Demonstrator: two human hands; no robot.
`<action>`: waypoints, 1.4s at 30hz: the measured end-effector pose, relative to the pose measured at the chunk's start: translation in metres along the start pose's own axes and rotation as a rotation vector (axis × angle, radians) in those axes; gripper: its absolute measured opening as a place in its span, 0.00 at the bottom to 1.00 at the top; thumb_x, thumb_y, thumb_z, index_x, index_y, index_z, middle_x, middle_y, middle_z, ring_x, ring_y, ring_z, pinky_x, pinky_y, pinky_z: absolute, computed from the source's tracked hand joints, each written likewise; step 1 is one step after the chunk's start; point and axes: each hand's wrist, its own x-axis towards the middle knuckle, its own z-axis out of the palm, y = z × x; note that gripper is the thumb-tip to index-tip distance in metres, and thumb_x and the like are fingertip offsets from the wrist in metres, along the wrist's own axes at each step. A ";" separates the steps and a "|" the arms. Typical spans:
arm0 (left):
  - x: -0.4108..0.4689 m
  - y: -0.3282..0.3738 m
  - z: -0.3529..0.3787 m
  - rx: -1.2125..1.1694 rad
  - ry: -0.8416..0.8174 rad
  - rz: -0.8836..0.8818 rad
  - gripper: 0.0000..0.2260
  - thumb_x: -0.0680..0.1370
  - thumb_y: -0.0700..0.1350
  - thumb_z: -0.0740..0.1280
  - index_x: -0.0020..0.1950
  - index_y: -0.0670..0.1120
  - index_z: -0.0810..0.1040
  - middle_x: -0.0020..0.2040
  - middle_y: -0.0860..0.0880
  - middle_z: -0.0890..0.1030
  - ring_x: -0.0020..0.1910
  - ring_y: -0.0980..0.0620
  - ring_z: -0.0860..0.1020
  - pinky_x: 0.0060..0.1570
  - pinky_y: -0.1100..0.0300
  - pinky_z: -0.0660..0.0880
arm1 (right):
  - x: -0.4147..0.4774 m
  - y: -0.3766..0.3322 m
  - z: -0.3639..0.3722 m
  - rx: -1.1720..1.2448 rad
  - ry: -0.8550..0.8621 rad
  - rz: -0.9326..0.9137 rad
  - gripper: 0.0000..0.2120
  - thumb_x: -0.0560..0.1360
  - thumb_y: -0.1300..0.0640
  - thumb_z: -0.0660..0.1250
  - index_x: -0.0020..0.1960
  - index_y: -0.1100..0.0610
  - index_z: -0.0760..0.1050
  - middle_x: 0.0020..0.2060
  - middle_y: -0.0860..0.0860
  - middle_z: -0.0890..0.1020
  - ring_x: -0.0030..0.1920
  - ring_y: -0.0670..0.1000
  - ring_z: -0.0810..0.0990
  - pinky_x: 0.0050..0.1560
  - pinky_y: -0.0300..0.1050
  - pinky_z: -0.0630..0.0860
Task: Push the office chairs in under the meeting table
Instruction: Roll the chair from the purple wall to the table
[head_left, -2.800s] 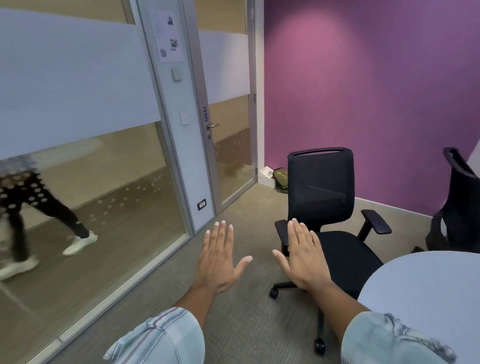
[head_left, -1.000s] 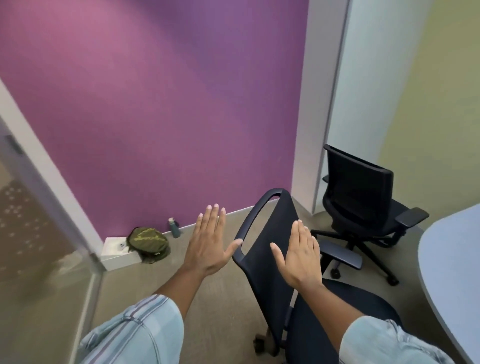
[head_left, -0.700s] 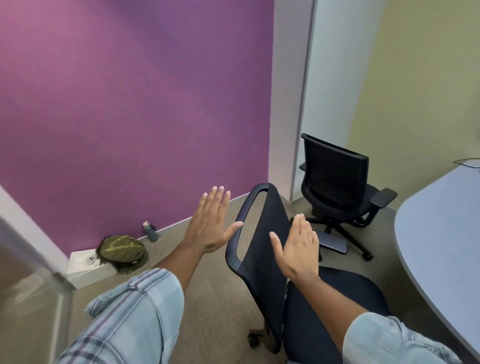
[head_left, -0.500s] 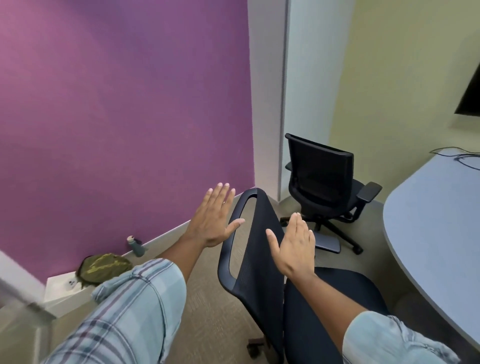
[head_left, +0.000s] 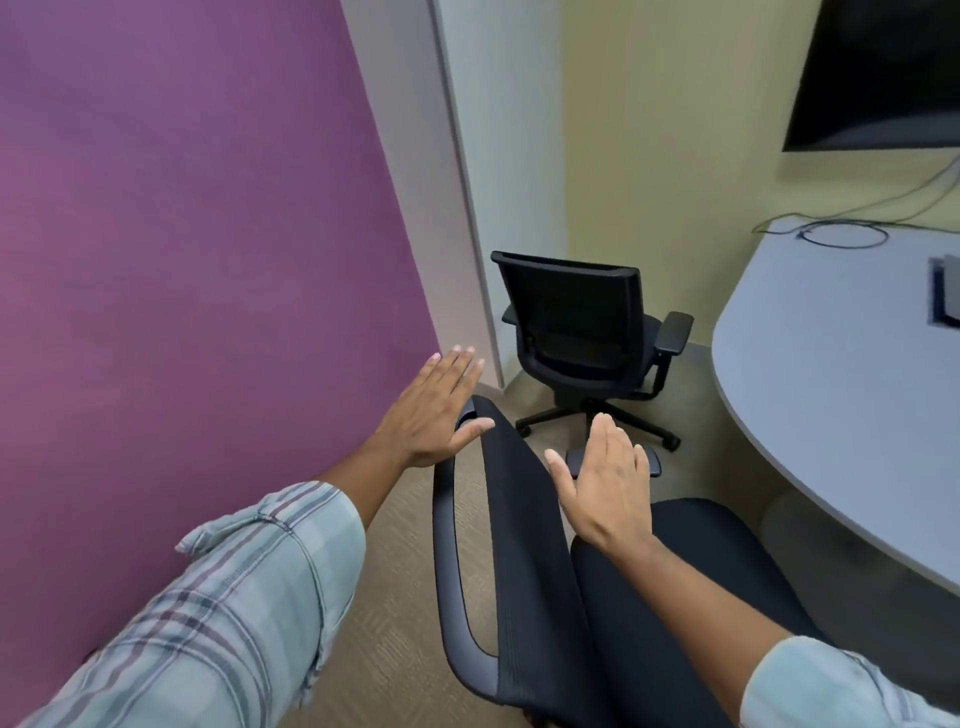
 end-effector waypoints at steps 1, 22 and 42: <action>0.009 -0.006 0.005 -0.003 -0.008 0.043 0.41 0.86 0.70 0.47 0.90 0.42 0.49 0.90 0.40 0.49 0.89 0.43 0.45 0.88 0.43 0.44 | 0.002 -0.002 0.003 -0.002 0.006 0.028 0.45 0.84 0.30 0.47 0.85 0.66 0.53 0.82 0.63 0.66 0.82 0.62 0.64 0.82 0.66 0.61; 0.048 -0.077 0.094 -0.231 -0.078 0.698 0.41 0.85 0.72 0.45 0.86 0.46 0.67 0.86 0.46 0.67 0.88 0.49 0.57 0.88 0.47 0.47 | -0.081 -0.155 0.054 -0.047 -0.315 0.454 0.58 0.76 0.17 0.46 0.88 0.59 0.44 0.86 0.57 0.60 0.82 0.60 0.66 0.77 0.62 0.68; 0.075 -0.021 0.093 -0.325 -0.030 0.899 0.31 0.84 0.65 0.52 0.74 0.51 0.82 0.71 0.53 0.83 0.73 0.53 0.77 0.81 0.48 0.62 | -0.114 -0.136 0.053 -0.184 -0.123 0.676 0.58 0.69 0.15 0.50 0.86 0.54 0.55 0.71 0.49 0.77 0.68 0.55 0.77 0.66 0.57 0.76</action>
